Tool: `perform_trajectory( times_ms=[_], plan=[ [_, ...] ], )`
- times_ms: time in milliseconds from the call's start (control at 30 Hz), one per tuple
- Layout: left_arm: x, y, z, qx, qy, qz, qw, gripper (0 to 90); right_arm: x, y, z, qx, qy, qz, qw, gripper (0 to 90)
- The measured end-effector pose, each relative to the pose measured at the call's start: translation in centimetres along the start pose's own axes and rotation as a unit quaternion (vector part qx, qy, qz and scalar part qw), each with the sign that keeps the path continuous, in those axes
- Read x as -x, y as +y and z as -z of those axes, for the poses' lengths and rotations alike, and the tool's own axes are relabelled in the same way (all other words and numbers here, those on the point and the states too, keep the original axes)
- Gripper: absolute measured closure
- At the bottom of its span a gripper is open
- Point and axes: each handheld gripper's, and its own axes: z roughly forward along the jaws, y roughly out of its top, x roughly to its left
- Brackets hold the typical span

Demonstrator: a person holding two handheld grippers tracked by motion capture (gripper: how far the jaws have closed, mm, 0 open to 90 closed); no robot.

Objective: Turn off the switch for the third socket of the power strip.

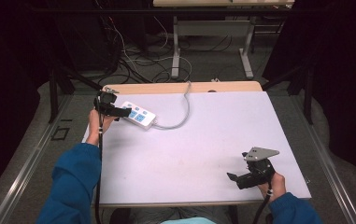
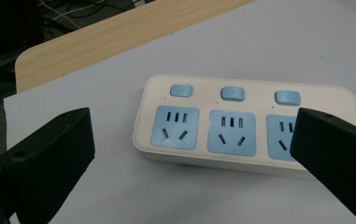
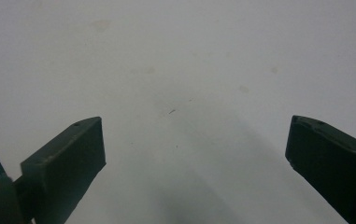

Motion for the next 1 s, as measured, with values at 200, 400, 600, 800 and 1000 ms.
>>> perform_trajectory(
  times_ms=[200, 400, 600, 800, 1000],
  plan=[
    [0.0, 0.6, -0.3, 0.006, 0.003, -0.001, 1.0000, 0.0, 0.0, 0.0, 0.1, 0.000, 0.002, -0.003, 1.0000, 4.2],
    [-0.2, 1.0, -0.7, -0.001, 0.004, 0.004, 1.0000, 0.0, 0.0, 0.0, 0.0, -0.001, 0.003, -0.001, 1.0000, 4.3],
    [-0.4, 1.1, -1.2, 0.003, 0.005, 0.012, 0.9999, 0.4, 0.0, 0.0, 0.0, -0.002, 0.004, -0.004, 1.0000, 4.3],
    [-0.3, 1.1, -1.7, 0.002, 0.010, 0.012, 0.9999, 7.8, 0.1, 0.0, 0.0, -0.003, 0.004, 0.000, 1.0000, 4.3],
    [-0.3, 1.3, -1.9, -0.002, 0.014, 0.015, 0.9998, 29.1, 0.0, 0.0, 0.0, -0.001, 0.004, -0.003, 1.0000, 4.5]
  ],
)
